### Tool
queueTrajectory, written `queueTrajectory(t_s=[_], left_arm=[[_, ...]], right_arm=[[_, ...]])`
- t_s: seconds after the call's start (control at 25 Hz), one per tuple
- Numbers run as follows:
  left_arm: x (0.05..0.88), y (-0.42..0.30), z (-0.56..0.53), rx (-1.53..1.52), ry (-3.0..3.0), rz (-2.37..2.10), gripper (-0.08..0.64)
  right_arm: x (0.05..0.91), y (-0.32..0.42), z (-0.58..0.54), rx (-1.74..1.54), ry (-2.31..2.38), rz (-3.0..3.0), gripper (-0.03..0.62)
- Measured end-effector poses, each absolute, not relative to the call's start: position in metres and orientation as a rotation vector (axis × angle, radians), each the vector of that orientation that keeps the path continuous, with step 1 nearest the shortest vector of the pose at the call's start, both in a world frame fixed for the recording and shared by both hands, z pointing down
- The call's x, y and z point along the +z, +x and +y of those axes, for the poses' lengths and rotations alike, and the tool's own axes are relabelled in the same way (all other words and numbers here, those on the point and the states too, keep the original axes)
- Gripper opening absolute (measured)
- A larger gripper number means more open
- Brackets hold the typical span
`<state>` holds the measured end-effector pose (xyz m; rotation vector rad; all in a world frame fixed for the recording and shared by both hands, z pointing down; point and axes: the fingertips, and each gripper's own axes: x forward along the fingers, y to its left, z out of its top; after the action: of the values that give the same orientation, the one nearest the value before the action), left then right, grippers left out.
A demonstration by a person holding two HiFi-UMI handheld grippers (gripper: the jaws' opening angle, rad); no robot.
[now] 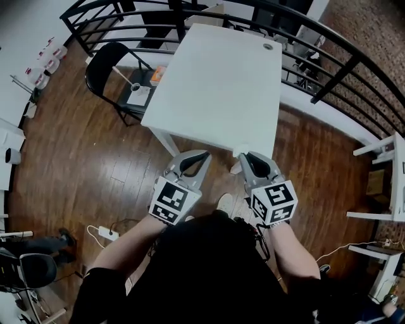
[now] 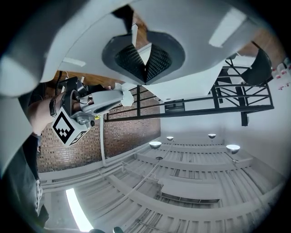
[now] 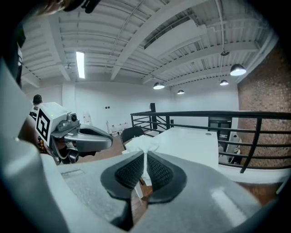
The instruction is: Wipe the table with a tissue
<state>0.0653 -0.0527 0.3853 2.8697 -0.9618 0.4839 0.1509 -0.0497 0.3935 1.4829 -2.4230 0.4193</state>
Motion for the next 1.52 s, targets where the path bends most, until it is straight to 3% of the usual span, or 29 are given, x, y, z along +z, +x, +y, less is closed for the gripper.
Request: queueTrajectory(t_s=[0.56, 1.52], left_arm=[[0.361, 0.013, 0.016, 0.418, 2.912, -0.892, 0.017], [0.334, 0.063, 0.055, 0.367, 2.903, -1.020, 0.017]], right_arm=[[0.352, 0.098, 0.031, 0.319, 1.583, -2.430, 0.006], [0.320, 0.139, 0.076, 0.234, 1.523, -2.538, 0.006]])
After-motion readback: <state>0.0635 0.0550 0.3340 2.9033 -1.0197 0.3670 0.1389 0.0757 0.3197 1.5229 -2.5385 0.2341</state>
